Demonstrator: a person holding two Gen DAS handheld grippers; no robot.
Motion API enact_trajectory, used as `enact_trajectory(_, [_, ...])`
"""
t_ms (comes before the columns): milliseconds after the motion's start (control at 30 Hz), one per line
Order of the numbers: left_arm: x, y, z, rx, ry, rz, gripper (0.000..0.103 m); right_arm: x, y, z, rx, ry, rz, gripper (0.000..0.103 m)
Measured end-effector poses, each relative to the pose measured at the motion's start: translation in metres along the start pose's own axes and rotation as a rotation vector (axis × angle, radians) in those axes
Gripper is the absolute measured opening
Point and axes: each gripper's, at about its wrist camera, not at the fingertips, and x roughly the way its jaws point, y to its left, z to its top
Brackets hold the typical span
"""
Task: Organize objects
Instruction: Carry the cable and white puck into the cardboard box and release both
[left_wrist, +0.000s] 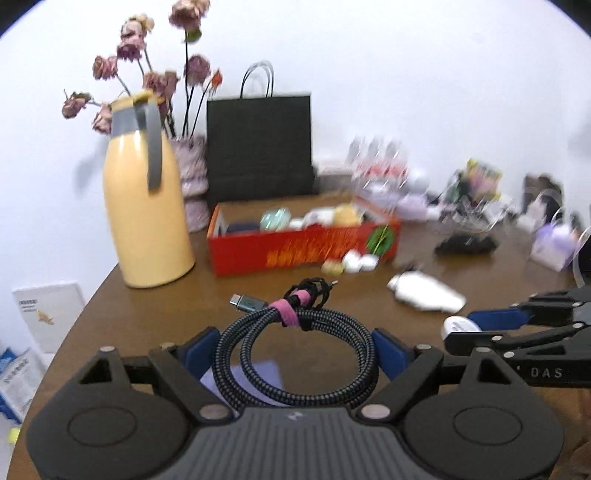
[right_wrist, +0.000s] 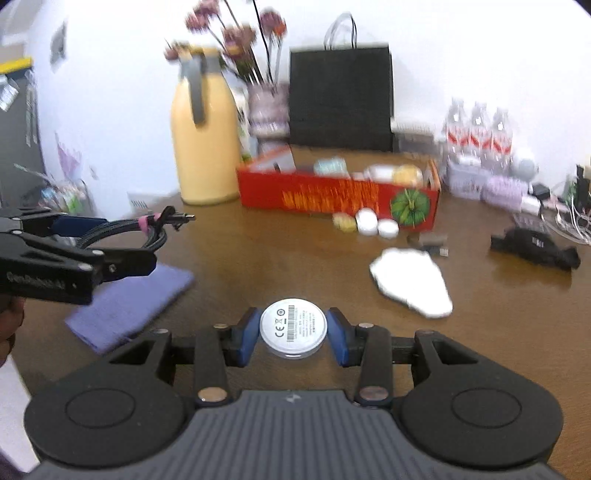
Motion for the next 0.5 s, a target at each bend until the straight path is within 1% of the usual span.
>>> enact_trajectory(67, [0.006,0.005,0.008,0.008,-0.005,-0.03,0.087,-0.006,-0.008,0.009,0.032,-0.029,0.017,0.041])
enact_trajectory(133, [0.027,0.008,0.024,0.032,0.013,-0.048,0.087,0.001,-0.021,0.025,0.053,-0.047,0.008,0.041])
enact_trajectory(200, [0.058,0.012,0.056,0.07,0.004,-0.075,0.087,0.014,-0.034,0.048,0.021,-0.061,-0.017,0.041])
enact_trajectory(267, [0.091,0.014,0.092,0.086,-0.013,-0.082,0.087,0.035,-0.05,0.082,-0.017,-0.088,-0.015,0.041])
enact_trajectory(333, [0.14,0.017,0.129,0.098,-0.001,-0.098,0.087,0.067,-0.072,0.123,-0.014,-0.099,-0.011,0.04])
enact_trajectory(367, [0.164,0.017,0.144,0.092,0.006,-0.094,0.087,0.088,-0.082,0.143,-0.014,-0.08,-0.009,0.04])
enact_trajectory(400, [0.196,0.014,0.159,0.113,0.027,-0.096,0.087,0.107,-0.091,0.159,-0.012,-0.068,-0.019,0.04])
enact_trajectory(433, [0.222,0.012,0.167,0.121,0.041,-0.078,0.087,0.129,-0.1,0.173,-0.003,-0.045,-0.044,0.04])
enact_trajectory(500, [0.269,0.006,0.173,0.131,0.059,-0.036,0.087,0.175,-0.117,0.195,0.019,0.022,-0.084,0.04])
